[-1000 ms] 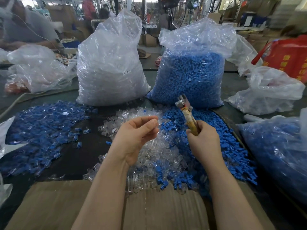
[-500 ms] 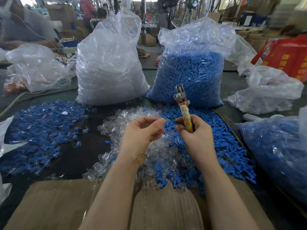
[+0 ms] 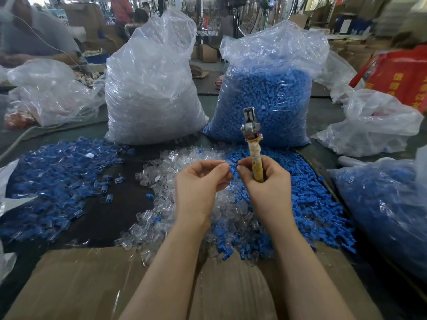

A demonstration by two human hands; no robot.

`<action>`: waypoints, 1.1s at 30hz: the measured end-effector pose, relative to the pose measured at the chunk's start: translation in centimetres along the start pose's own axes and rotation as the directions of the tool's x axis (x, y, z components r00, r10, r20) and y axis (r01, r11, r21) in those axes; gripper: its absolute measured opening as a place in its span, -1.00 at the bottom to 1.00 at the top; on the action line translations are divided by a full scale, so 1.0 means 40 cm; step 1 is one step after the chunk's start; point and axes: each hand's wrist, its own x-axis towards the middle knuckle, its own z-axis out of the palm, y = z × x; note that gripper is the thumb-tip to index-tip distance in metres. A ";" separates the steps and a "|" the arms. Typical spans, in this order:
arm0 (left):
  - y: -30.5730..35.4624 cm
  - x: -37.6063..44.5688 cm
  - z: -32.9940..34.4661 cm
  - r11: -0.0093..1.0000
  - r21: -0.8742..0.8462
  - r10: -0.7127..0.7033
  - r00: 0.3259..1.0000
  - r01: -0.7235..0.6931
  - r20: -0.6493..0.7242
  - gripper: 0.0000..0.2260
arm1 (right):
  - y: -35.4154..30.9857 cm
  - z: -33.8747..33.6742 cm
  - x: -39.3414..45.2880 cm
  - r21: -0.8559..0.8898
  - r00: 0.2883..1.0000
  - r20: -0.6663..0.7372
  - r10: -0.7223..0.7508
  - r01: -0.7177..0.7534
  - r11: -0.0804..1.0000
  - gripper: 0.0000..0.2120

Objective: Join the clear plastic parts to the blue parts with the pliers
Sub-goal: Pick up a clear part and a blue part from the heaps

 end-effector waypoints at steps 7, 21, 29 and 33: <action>0.000 -0.006 0.005 0.981 0.135 0.143 0.990 -0.140 -0.008 -0.91 | -0.001 0.016 -0.014 -0.071 0.994 -0.081 -0.069 0.063 0.995 -0.90; -0.008 -0.009 0.000 0.844 0.402 0.379 0.925 -0.355 0.022 -0.84 | -0.003 0.025 -0.013 -0.084 0.997 -0.036 -0.069 0.066 0.994 -0.95; -0.014 -0.006 -0.003 0.847 0.402 0.383 0.924 -0.349 -0.005 -0.84 | -0.002 0.020 -0.007 -0.063 0.998 0.051 -0.042 0.045 0.997 -0.94; -0.016 0.002 -0.008 0.893 0.348 0.325 0.944 -0.286 -0.057 -0.87 | -0.007 0.006 -0.002 -0.030 0.990 0.143 -0.008 0.012 0.999 -0.91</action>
